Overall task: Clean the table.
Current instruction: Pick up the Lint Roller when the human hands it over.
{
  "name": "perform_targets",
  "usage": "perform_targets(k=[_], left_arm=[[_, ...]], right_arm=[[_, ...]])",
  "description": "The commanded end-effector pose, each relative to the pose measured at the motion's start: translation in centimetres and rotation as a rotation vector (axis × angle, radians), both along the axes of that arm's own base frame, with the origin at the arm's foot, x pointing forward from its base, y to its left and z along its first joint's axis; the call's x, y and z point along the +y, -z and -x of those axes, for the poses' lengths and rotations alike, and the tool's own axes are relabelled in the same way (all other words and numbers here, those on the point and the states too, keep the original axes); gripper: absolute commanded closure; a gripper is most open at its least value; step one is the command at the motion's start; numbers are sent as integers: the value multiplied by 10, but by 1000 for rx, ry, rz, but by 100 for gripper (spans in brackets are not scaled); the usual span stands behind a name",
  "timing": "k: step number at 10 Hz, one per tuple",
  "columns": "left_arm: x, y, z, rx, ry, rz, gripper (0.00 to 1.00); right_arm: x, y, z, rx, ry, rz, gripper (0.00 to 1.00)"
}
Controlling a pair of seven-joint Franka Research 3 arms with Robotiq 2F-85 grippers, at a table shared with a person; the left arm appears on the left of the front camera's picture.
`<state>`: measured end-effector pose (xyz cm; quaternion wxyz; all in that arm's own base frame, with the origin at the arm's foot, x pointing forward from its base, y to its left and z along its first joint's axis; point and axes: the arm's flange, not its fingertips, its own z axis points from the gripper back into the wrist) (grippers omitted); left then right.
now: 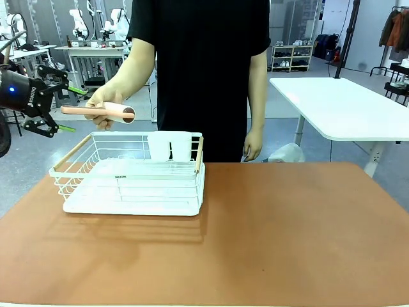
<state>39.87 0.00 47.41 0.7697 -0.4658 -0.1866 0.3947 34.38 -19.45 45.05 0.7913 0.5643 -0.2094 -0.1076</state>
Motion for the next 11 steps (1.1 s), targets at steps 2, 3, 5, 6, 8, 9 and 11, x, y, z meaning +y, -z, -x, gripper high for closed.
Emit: perform_targets(k=[2, 3, 5, 6, 8, 9, 11], left_arm=[[-4, 14, -14, -71, -20, 11, 0], [-3, 16, -15, -70, -27, 7, 0], [-1, 18, -17, -73, -37, 13, 0], [-4, 20, -16, -73, -37, 18, 0], [-5, 21, -17, -86, -37, 26, 0], [-5, 22, -16, -97, -33, 32, 6], [-4, 20, -15, -113, -33, 38, 25]], right_arm=[[3, -1, 4, -1, 4, -13, 0], [3, -1, 4, -1, 4, -13, 0], [3, -1, 4, -1, 4, -13, 0], [3, -1, 4, -1, 4, -13, 0], [3, -1, 4, -1, 4, -13, 0], [3, -1, 4, -1, 4, -13, 0], [3, -1, 4, -1, 4, -13, 0]])
